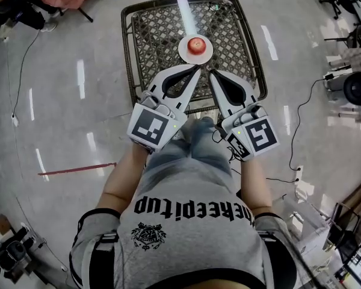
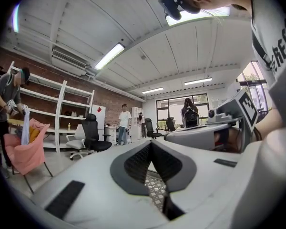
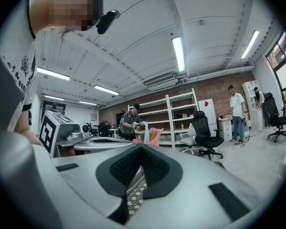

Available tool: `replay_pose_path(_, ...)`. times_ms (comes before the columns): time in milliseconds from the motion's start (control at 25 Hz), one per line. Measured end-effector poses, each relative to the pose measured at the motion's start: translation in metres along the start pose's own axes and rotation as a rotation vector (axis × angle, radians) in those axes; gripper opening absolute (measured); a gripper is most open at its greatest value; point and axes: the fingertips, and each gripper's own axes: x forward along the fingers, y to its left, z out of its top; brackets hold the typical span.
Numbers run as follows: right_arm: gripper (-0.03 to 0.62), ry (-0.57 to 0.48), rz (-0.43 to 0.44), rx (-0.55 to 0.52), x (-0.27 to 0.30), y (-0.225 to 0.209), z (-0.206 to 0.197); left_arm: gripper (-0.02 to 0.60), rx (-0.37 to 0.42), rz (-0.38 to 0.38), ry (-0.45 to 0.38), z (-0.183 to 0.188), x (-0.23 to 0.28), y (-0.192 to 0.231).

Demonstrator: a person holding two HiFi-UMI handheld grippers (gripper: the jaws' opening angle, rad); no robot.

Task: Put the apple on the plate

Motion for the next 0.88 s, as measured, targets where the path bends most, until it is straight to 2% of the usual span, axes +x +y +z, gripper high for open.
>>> replay_pose_path(880,0.009,-0.005,-0.024,0.003,-0.003,0.016,0.001,0.018,0.005,-0.027,-0.013,-0.002,-0.011,-0.005)
